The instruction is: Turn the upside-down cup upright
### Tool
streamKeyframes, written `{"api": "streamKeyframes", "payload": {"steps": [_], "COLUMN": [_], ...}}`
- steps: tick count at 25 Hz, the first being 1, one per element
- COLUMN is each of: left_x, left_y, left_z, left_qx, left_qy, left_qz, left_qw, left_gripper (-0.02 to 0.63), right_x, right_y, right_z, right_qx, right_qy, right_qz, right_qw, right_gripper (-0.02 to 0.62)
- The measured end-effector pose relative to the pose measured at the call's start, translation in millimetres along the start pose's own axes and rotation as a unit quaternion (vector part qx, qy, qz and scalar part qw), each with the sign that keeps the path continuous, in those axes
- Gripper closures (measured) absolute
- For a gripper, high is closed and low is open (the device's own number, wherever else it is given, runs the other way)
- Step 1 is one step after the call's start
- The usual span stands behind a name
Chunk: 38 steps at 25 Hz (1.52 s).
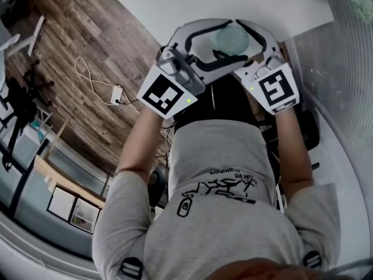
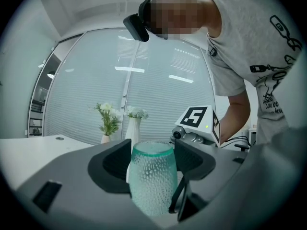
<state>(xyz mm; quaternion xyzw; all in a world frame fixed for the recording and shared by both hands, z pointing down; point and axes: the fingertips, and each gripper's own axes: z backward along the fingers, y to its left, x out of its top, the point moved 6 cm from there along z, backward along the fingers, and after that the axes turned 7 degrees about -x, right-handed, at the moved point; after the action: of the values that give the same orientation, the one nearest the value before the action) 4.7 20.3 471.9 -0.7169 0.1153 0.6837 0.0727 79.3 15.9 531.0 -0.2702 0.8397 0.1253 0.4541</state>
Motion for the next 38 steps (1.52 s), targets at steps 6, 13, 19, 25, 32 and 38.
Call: {"api": "streamKeyframes", "payload": {"steps": [6,13,19,25,32,38], "left_x": [-17,-32,-42,-54,-64,-71], "left_y": [5,7,9,7,6,5], "left_z": [0,1,5,4,4,4], "left_qx": [0.002,0.002,0.006,0.002,0.002,0.004], "left_qy": [0.002,0.005,0.002,0.003,-0.002,-0.005], "left_qz": [0.008,0.013,0.027,0.018,0.017,0.018], "left_qw": [1.0000,0.9999,0.9996,0.9998,0.9998,0.9998], "left_gripper": [0.325,0.325,0.325,0.327,0.327,0.327], "right_x": [-11,-22,-28,-39,-48,-54], "right_y": [-3,-2,0,0,2,2], "right_z": [-12,-22,-30,-35,-40,-43], "right_qx": [0.003,0.006,0.008,0.008,0.006,0.006], "right_qy": [0.009,0.019,0.023,0.024,0.026,0.029], "right_qz": [0.003,0.005,0.004,0.004,0.008,0.009], "right_qw": [1.000,1.000,1.000,1.000,1.000,1.000], "right_gripper": [0.229,0.229,0.229,0.230,0.230,0.229]}}
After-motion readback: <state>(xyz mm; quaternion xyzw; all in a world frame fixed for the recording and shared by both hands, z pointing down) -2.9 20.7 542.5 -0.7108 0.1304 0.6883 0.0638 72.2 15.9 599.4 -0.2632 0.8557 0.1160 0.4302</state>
